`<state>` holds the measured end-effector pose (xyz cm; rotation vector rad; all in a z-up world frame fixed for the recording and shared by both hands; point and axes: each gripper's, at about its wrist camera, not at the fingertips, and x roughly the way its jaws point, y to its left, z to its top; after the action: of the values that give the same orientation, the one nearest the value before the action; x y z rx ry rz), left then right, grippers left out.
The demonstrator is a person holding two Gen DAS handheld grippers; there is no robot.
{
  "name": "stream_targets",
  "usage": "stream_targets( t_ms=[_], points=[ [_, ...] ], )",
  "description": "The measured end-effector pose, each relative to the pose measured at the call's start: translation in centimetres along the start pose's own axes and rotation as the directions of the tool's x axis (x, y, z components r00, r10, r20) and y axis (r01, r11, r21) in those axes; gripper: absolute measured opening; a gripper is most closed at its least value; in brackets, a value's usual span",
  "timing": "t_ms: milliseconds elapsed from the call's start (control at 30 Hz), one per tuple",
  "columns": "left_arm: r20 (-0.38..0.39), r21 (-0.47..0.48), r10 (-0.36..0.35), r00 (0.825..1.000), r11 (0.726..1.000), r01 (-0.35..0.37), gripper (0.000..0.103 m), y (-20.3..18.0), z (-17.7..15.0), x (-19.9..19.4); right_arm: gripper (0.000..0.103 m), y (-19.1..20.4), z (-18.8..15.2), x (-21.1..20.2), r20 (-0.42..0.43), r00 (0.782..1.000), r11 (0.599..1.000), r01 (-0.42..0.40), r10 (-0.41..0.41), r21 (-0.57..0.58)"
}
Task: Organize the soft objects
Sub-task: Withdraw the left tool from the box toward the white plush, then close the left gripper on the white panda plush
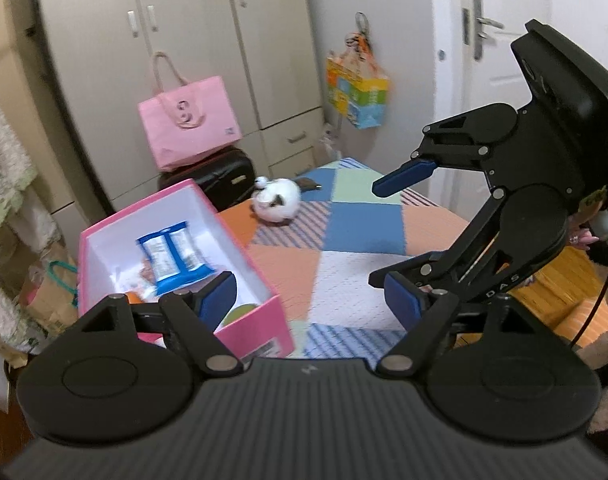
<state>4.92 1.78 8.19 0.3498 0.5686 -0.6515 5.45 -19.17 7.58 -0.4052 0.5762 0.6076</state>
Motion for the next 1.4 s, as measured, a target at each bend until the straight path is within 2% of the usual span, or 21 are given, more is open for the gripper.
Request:
stream_targets(
  t_ms=[200, 333, 467, 733, 900, 1000, 1200, 1333, 1400],
  points=[
    [0.014, -0.02, -0.064, 0.998, 0.998, 0.064, 0.081, -1.8, 1.3, 2.5, 0.086, -2.5, -2.8, -0.2, 0.031, 0.999, 0.997, 0.03, -0.033, 0.071],
    [0.033, -0.04, -0.094, 0.995, 0.995, 0.095, 0.082, -2.3, 2.4, 4.5, 0.088, -4.0, -4.2, 0.8, 0.032, 0.992, 0.991, 0.119, -0.122, 0.066],
    [0.047, -0.081, -0.103, 0.994, 0.991, 0.106, 0.083, -2.6, 3.4, 6.9, 0.088, -5.7, -5.4, 1.8, 0.054, 0.991, 0.991, 0.116, -0.12, 0.072],
    [0.084, -0.183, -0.042, 0.996, 0.981, 0.057, 0.087, -2.2, 4.7, 12.5, 0.09, -8.0, -6.3, 4.7, 0.11, 0.989, 0.994, 0.096, -0.101, 0.044],
    [0.15, -0.265, -0.01, 0.989, 0.963, 0.05, 0.091, -1.7, 4.5, 14.6, 0.09, -10.3, -7.3, 7.8, 0.113, 0.991, 0.992, 0.056, -0.069, 0.115],
    [0.141, -0.283, -0.015, 0.99, 0.958, 0.054, 0.091, -1.7, 4.9, 16.1, 0.09, -11.5, -7.6, 8.7, 0.134, 0.989, 0.99, 0.041, -0.059, 0.133],
    [0.121, -0.306, 0.071, 0.99, 0.952, -0.031, 0.091, -1.9, 5.9, 19.7, 0.09, -13.7, -7.6, 10.2, 0.16, 0.986, 0.995, 0.025, -0.04, 0.092],
    [0.069, -0.398, 0.07, 0.995, 0.917, -0.037, 0.09, -0.4, 6.5, 21.9, 0.09, -15.2, -6.9, 12.0, 0.16, 0.987, 0.998, -0.033, 0.023, 0.059],
    [0.058, -0.425, 0.094, 0.994, 0.903, -0.061, 0.09, 0.1, 6.8, 22.9, 0.09, -15.7, -6.5, 13.3, 0.146, 0.989, 0.998, -0.043, 0.036, 0.045]
  ],
)
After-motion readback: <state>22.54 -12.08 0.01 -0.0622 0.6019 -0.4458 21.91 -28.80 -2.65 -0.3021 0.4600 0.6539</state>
